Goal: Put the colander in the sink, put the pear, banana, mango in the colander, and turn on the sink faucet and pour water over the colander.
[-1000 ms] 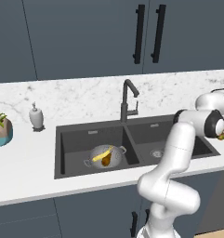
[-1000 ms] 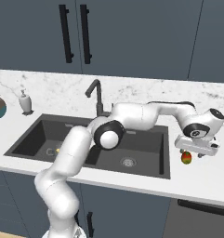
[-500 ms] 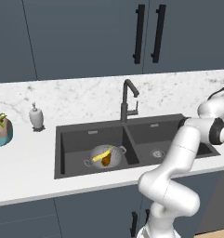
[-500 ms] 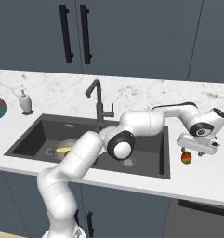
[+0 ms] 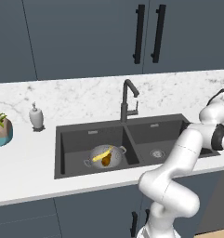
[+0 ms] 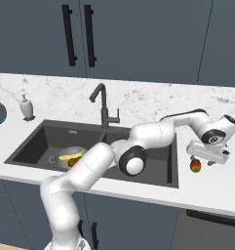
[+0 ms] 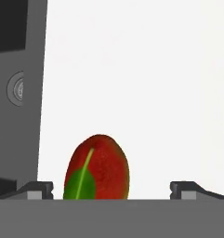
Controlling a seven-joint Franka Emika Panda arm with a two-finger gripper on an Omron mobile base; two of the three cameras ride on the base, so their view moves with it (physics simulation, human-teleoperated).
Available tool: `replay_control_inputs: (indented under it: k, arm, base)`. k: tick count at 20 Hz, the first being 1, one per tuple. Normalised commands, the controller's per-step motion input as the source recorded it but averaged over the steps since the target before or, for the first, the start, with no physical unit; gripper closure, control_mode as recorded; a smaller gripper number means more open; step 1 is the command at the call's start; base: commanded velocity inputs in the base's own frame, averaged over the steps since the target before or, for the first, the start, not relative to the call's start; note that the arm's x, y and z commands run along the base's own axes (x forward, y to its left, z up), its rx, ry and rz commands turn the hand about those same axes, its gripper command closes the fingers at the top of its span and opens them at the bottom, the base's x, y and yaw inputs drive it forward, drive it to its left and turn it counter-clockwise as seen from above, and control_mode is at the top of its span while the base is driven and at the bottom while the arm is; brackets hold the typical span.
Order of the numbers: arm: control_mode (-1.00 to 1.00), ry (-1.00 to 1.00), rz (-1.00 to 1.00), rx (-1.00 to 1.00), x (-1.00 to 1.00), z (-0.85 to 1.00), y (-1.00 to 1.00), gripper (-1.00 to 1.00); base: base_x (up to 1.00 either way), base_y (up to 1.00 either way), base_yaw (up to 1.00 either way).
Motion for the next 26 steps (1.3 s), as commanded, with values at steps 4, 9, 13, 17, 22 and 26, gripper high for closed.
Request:
replay_control_inputs:
  k: [4, 9, 13, 17, 22, 26]
  arm:
    - [-1.0, 0.01, 0.0, -0.04, 0.02, -0.17, 0.17, -1.0]
    - [-1.0, 0.0, 0.0, -0.04, 0.04, -0.12, 0.21, -1.0]
    - [-1.0, 0.0, 0.0, -0.06, 0.0, -0.25, 0.07, -1.0]
    - [-1.0, 0.0, 0.0, -0.11, 0.0, -0.31, 0.08, -1.0]
    - [-1.0, 0.0, 0.0, -0.13, -0.08, -0.25, 0.16, -1.0]
    - [-1.0, 0.0, 0.0, -0.13, -0.11, -0.24, 0.14, -1.0]
  base:
    - [0.0, 0.0, 0.0]
    - [0.0, 0.0, 0.0]
    - [0.0, 0.0, 0.0]
    - [0.0, 0.0, 0.0]
    - [0.0, 0.0, 0.0]
    - [0.0, 0.0, 0.0]
